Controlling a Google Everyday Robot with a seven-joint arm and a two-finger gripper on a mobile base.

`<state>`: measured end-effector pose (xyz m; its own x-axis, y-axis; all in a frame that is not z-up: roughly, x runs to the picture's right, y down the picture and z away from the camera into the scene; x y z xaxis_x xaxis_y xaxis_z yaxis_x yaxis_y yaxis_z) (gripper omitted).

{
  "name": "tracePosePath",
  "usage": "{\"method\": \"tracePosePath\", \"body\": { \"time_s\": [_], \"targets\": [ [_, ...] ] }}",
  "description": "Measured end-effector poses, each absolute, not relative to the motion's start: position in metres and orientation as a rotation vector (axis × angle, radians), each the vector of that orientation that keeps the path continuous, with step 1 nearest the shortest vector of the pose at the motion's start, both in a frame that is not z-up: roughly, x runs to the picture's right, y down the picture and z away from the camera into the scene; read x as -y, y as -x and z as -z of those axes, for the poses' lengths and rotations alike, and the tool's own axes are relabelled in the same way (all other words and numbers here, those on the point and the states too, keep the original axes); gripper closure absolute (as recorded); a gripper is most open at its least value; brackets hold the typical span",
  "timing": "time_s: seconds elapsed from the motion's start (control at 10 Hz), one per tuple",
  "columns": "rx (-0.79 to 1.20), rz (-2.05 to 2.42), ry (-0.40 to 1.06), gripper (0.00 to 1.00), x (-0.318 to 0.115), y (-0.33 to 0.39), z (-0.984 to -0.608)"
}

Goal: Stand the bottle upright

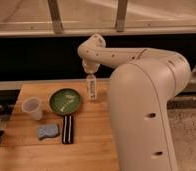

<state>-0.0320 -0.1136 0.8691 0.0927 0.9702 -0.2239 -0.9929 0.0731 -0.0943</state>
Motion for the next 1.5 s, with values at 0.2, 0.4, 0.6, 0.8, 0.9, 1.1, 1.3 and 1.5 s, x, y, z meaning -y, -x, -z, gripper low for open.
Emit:
{"method": "tracePosePath", "body": {
  "time_s": [0.2,0.4,0.6,0.8,0.9,1.1,1.3,1.5],
  "targets": [
    [-0.084,-1.463,0.237,1.00,0.119,0.033,-0.874],
    [-0.065,-1.449,0.221,1.00,0.123,0.036,-0.878],
    [-0.041,-1.429,0.210,1.00,0.127,0.043,-0.887],
    [-0.005,-1.423,0.212,1.00,0.130,0.043,-0.896],
    [0.019,-1.427,0.216,1.00,0.131,0.041,-0.901],
    [0.045,-1.440,0.223,0.97,0.131,0.036,-0.904],
    [0.046,-1.444,0.222,0.96,0.131,0.033,-0.904],
    [0.048,-1.441,0.224,0.96,0.131,0.036,-0.904]
  ]
}}
